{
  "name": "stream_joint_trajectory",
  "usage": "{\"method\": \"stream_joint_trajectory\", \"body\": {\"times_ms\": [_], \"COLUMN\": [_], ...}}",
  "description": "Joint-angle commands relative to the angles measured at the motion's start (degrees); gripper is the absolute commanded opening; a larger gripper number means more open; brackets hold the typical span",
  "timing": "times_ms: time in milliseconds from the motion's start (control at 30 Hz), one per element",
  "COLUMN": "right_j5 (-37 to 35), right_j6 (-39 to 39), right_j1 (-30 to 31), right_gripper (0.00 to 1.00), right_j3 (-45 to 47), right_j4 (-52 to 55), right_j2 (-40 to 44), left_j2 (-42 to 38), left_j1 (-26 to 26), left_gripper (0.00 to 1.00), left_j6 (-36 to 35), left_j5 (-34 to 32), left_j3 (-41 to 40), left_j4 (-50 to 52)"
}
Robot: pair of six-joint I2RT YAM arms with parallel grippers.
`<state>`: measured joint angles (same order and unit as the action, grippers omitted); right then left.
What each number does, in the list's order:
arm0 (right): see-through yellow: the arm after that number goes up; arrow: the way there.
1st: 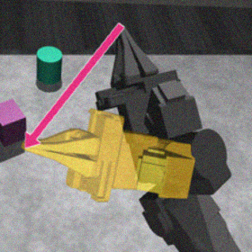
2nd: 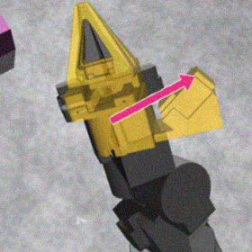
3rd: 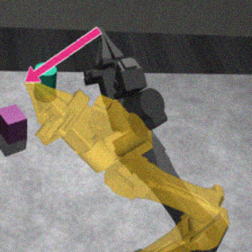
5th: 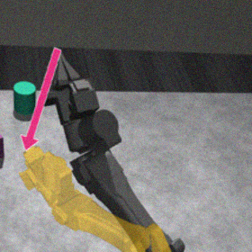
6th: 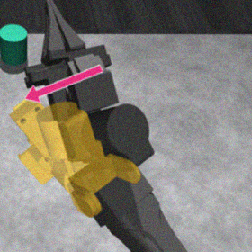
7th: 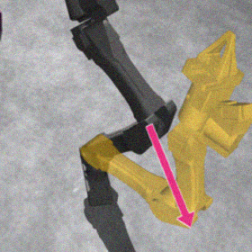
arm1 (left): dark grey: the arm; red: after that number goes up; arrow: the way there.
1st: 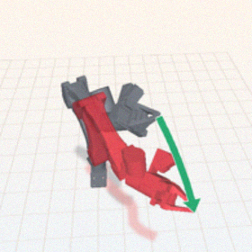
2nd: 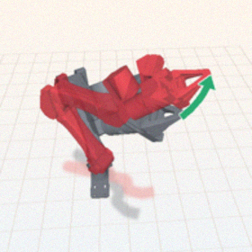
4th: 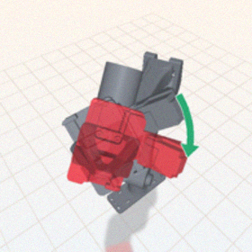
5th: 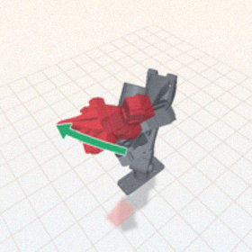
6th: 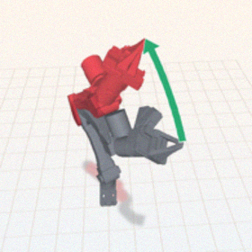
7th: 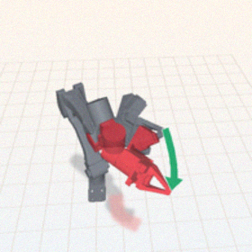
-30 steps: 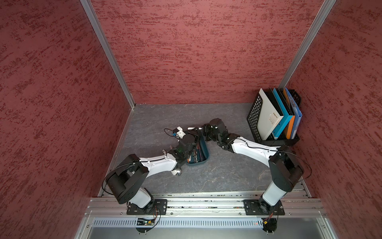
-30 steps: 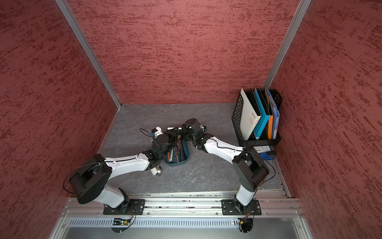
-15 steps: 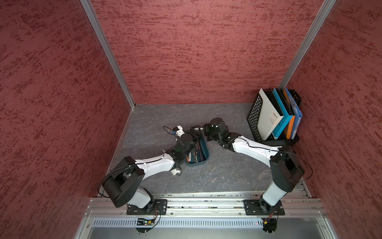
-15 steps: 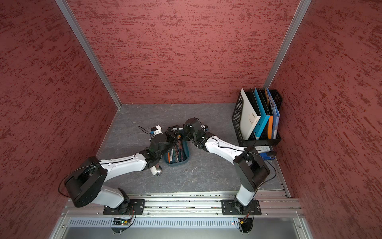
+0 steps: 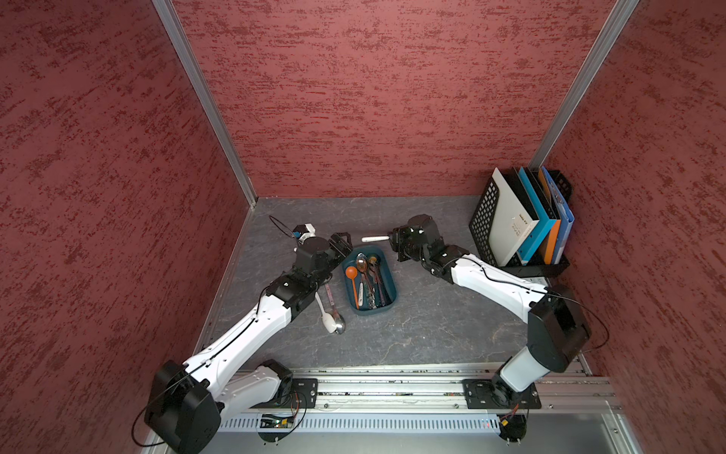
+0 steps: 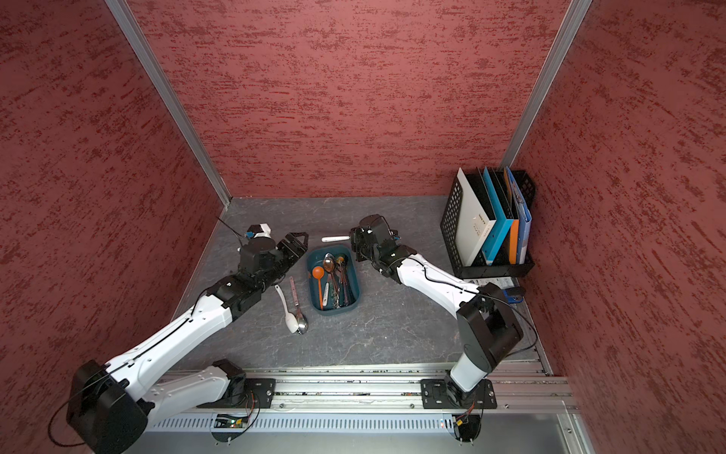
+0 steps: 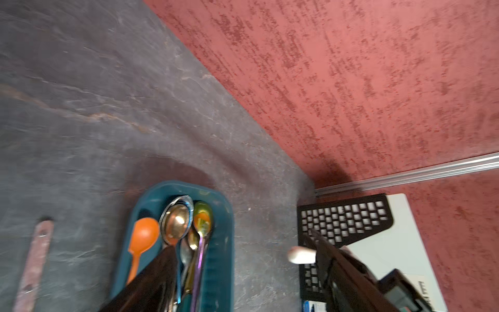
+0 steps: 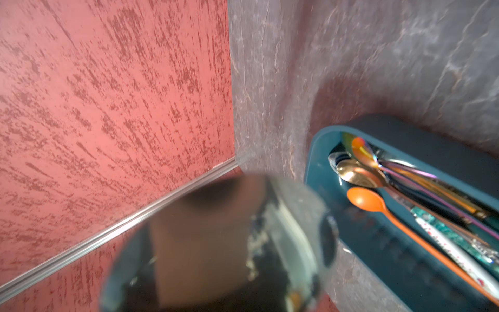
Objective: Put the spoon into the storage box
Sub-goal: Place the spoon in the storage box.
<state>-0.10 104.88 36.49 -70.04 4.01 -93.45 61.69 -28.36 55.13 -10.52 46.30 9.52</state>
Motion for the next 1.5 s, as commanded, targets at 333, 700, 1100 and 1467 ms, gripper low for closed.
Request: {"method": "stream_joint_trajectory", "body": {"times_ms": [333,700,1100,1467], "right_j5": [26.87,25.23,12.88,8.41], "right_j6": [-30.31,-66.84,-83.16,-84.8], "right_j1": [-2.83,-2.65,3.22,4.51], "right_gripper": [0.04,0.0,0.0,0.0], "right_j3": [-16.64,-42.77,-68.82,-70.58], "right_j4": [21.7,58.97,82.38,82.49], "right_j2": [-11.34,-25.87,-44.55,-50.42], "left_j2": [-2.13,1.81,4.13,8.84], "left_j1": [12.27,17.54,17.88,17.97], "left_gripper": [0.84,0.83,0.78,0.72], "left_j6": [-13.57,-18.23,-16.93,-16.53], "left_j5": [14.7,22.64,20.46,20.55], "left_j3": [7.37,7.04,4.64,3.16], "left_j4": [32.05,41.8,45.31,43.59]}}
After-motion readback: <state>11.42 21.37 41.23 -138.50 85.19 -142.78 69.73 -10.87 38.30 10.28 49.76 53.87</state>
